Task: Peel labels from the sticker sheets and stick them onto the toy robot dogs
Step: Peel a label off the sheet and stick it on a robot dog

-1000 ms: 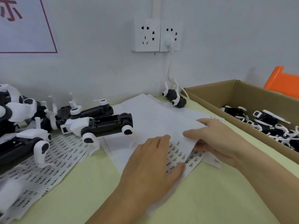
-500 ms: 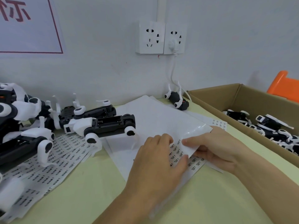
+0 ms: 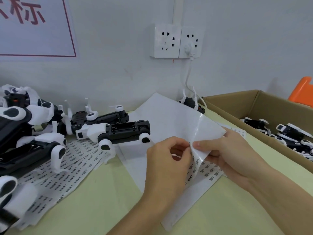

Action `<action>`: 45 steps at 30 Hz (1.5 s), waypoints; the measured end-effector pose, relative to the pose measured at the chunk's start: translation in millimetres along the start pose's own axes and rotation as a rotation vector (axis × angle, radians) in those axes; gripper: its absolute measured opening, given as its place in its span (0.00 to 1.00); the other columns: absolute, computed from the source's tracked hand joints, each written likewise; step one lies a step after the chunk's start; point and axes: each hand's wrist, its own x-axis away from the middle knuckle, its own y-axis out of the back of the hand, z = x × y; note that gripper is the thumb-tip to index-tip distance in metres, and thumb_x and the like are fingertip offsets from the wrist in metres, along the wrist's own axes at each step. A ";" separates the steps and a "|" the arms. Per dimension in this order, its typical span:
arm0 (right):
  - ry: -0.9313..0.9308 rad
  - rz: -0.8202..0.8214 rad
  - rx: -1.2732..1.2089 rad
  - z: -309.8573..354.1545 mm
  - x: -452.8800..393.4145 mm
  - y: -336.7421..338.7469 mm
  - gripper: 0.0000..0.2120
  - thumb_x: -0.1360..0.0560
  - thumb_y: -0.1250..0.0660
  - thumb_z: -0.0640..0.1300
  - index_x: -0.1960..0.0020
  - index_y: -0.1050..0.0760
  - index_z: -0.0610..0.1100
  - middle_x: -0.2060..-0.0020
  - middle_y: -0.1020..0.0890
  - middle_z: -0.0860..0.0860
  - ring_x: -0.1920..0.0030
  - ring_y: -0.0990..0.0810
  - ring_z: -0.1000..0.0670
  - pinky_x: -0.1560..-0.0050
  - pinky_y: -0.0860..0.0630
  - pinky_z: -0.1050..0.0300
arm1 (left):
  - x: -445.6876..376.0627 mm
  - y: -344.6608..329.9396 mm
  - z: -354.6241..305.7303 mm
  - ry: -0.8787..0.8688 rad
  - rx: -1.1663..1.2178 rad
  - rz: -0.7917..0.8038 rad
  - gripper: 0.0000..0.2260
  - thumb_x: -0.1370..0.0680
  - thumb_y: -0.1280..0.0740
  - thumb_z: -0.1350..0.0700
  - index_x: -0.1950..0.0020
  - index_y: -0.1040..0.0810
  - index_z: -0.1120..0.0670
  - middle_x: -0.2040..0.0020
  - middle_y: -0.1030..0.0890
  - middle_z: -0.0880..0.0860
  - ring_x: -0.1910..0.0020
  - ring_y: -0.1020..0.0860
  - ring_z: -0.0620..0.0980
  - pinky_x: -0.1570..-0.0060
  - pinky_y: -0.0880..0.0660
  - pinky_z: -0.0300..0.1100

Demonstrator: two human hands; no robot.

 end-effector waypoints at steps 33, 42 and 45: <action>0.166 -0.148 0.389 3.5 15.5 -22.1 0.19 0.29 0.23 0.40 0.44 0.26 0.54 0.65 0.13 0.52 0.68 0.14 0.51 0.63 0.24 0.55 | 0.3 2.0 4.8 0.087 0.035 -0.120 0.08 0.26 0.28 0.60 0.65 0.16 0.52 0.68 0.16 0.46 0.67 0.18 0.43 0.67 0.24 0.32; 0.137 -0.134 0.299 4.4 13.7 -18.2 0.19 0.30 0.23 0.38 0.44 0.24 0.52 0.62 0.13 0.49 0.63 0.13 0.46 0.55 0.18 0.47 | -3.2 3.5 1.8 0.173 0.120 -0.043 0.09 0.21 0.30 0.57 0.61 0.16 0.55 0.64 0.15 0.51 0.62 0.15 0.50 0.54 0.17 0.51; 0.131 -0.130 0.274 3.4 12.4 -16.9 0.19 0.31 0.23 0.38 0.45 0.23 0.51 0.61 0.13 0.47 0.61 0.13 0.44 0.49 0.18 0.41 | -4.3 3.9 1.2 0.202 0.147 -0.017 0.07 0.23 0.27 0.54 0.60 0.16 0.54 0.64 0.14 0.52 0.62 0.15 0.51 0.53 0.17 0.53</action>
